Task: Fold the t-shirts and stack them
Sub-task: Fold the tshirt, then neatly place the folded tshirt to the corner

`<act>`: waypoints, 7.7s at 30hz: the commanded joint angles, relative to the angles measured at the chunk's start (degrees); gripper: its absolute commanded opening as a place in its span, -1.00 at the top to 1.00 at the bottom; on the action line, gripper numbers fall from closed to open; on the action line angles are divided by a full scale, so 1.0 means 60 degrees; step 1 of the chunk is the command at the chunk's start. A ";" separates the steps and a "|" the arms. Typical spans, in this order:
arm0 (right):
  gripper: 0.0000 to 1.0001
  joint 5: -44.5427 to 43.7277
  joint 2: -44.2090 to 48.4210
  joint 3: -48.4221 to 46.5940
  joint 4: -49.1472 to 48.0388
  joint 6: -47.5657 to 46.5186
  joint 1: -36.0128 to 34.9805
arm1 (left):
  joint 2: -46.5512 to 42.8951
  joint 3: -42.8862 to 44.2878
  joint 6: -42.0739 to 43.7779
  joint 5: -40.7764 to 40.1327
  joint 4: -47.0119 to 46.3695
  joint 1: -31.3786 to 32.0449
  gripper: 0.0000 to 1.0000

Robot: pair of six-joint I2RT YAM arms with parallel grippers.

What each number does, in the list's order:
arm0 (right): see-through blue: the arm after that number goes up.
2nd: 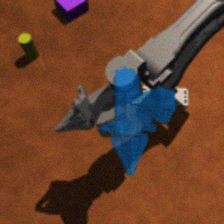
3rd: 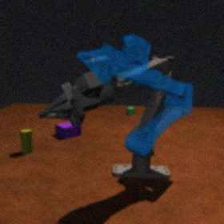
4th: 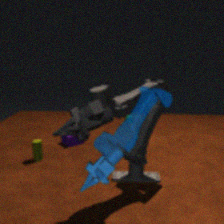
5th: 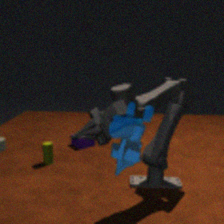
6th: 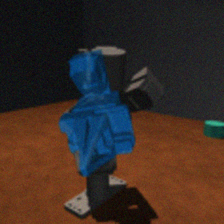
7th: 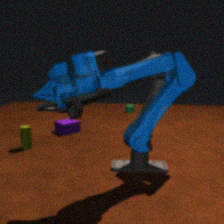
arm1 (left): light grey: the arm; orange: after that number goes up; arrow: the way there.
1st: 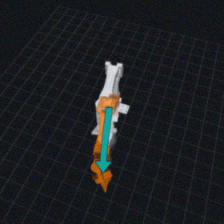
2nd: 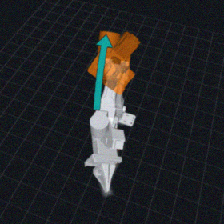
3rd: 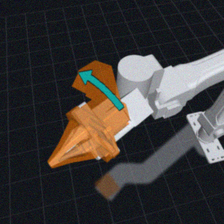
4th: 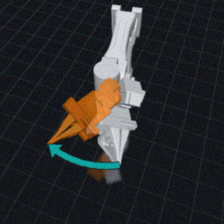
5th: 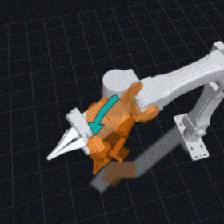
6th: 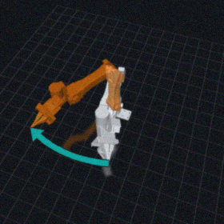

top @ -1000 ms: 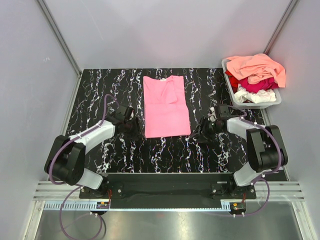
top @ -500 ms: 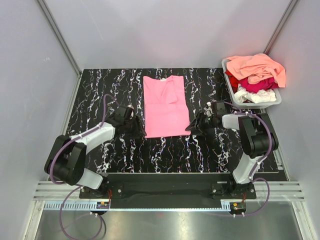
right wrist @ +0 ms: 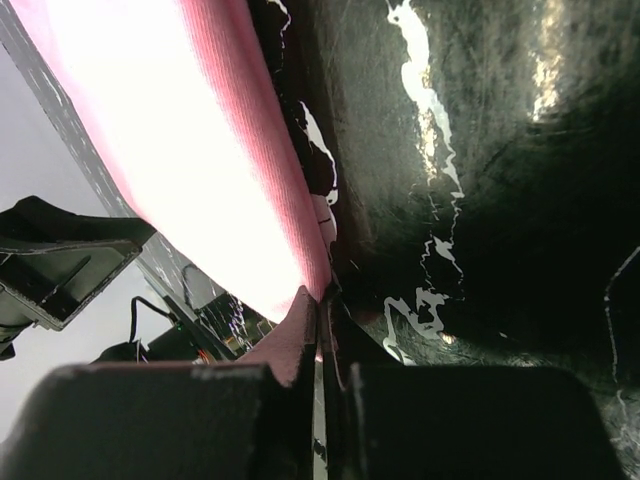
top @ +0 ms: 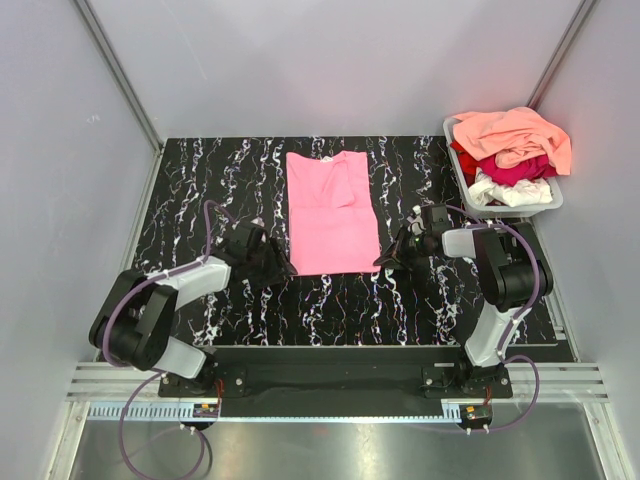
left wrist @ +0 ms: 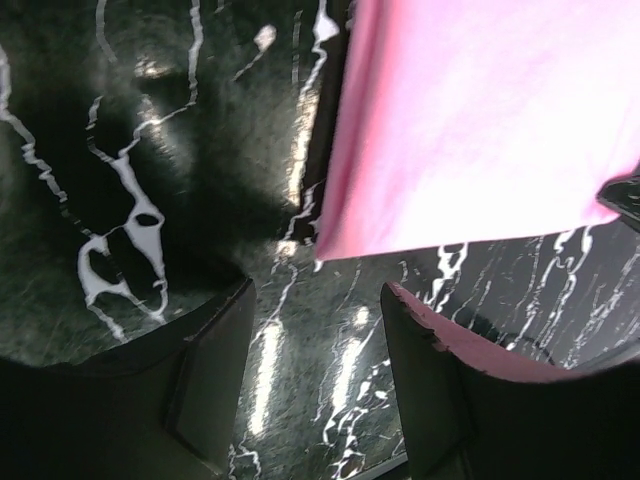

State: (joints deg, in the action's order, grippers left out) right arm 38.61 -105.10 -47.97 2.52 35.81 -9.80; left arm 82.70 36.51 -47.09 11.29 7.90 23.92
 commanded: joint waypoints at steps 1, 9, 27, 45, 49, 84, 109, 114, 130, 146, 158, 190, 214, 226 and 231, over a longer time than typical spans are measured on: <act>1.00 -0.0429 -0.0150 0.0230 -0.0142 -0.0271 -0.0065 | 0.0308 -0.0094 -0.0164 0.0228 -0.1155 0.0114 -0.18; 1.00 -0.0327 -0.0267 0.0391 -0.0333 -0.0226 -0.0065 | 0.0968 -0.0167 -0.0457 0.0155 -0.1652 0.0261 0.01; 1.00 -0.0779 0.3450 0.1592 0.1232 0.0432 -0.0109 | -0.1943 0.0082 -0.0880 -0.1514 0.1447 0.1973 1.00; 1.00 -0.1761 0.9154 0.1052 0.6728 0.0843 -0.0505 | -0.6621 0.1353 -0.2597 -0.3258 0.6124 0.4319 0.92; 1.00 -0.2113 0.8233 0.0160 0.6669 0.0550 -0.0505 | -0.5845 0.2087 -0.1967 -0.3522 0.6271 0.4144 0.84; 1.00 -0.2568 0.1448 -0.5759 0.6010 -0.0607 -0.0109 | -0.0043 0.6233 0.1813 0.0066 0.4864 -0.0222 0.97; 1.00 -0.1836 -0.3501 -1.0840 0.6009 -0.0417 0.0052 | 0.4318 0.9292 0.2516 0.0784 0.4660 -0.1555 0.96; 0.58 -0.1380 -0.6019 -1.3286 0.5498 0.0006 0.0110 | 0.7489 1.1834 0.2328 0.0798 0.4776 -0.2125 0.52; -0.99 -0.0780 -0.4183 -1.0588 0.2245 0.0668 0.0286 | 0.7035 1.1995 0.2033 0.1591 0.4631 -0.2683 -0.25; -0.97 -0.1088 0.2044 -0.2264 0.0812 0.0315 -0.0343 | 0.6329 0.8285 0.2180 0.2294 0.1790 -0.2274 -0.22; -0.98 -0.0664 0.5401 0.2792 -0.0274 0.0228 -0.1076 | 0.7340 0.8255 0.1288 0.2497 0.0924 -0.1819 0.92; -0.99 -0.0151 0.8390 0.5416 -0.0787 0.0447 -0.1428 | 0.8281 1.5641 0.5915 -0.3478 0.6829 -0.5628 -0.18; -0.99 -0.0268 0.9152 0.5606 -0.0626 0.0550 -0.1457 | 0.8891 1.4319 0.2120 -0.3009 0.6900 -0.3211 -0.37; -1.00 -0.0107 0.8947 0.5606 -0.0816 0.0535 -0.1443 | 0.9508 1.4304 0.4505 -0.4047 0.7062 -0.3752 -0.29; -0.99 -0.0078 0.8888 0.5606 -0.0860 0.0535 -0.1442 | 0.9946 1.5050 0.5969 -0.4547 0.7237 -0.4309 -0.20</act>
State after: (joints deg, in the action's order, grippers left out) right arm 37.17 -51.79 -14.37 0.19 39.00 -18.00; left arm 139.37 123.13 -20.08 -10.07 49.43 1.72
